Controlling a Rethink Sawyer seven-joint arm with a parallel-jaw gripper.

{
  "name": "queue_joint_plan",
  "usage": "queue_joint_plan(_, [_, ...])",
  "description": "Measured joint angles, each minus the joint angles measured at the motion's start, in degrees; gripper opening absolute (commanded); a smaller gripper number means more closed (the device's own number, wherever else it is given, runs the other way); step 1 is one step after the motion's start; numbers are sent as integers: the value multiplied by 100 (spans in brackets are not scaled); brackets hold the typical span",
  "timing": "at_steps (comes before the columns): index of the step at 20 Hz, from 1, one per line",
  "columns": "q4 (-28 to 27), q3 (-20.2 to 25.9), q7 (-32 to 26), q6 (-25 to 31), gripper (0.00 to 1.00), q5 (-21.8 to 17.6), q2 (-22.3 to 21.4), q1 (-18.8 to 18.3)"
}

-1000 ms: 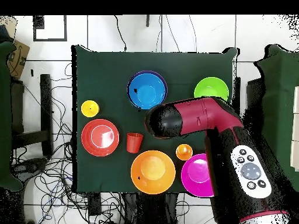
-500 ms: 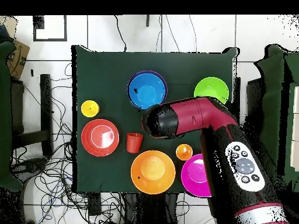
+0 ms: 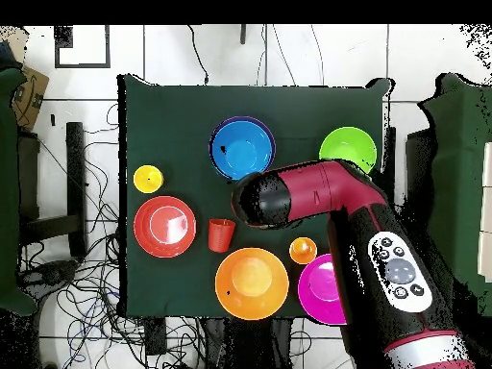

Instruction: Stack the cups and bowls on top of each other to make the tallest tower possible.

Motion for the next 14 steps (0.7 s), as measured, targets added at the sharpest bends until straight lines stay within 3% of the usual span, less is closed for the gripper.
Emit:
queue_joint_plan(7, [0, -13, 5, -333, 100, 7, -3, 5])
queue_joint_plan(14, [-70, -215, 297, -1129, 100, 277, 2, 164])
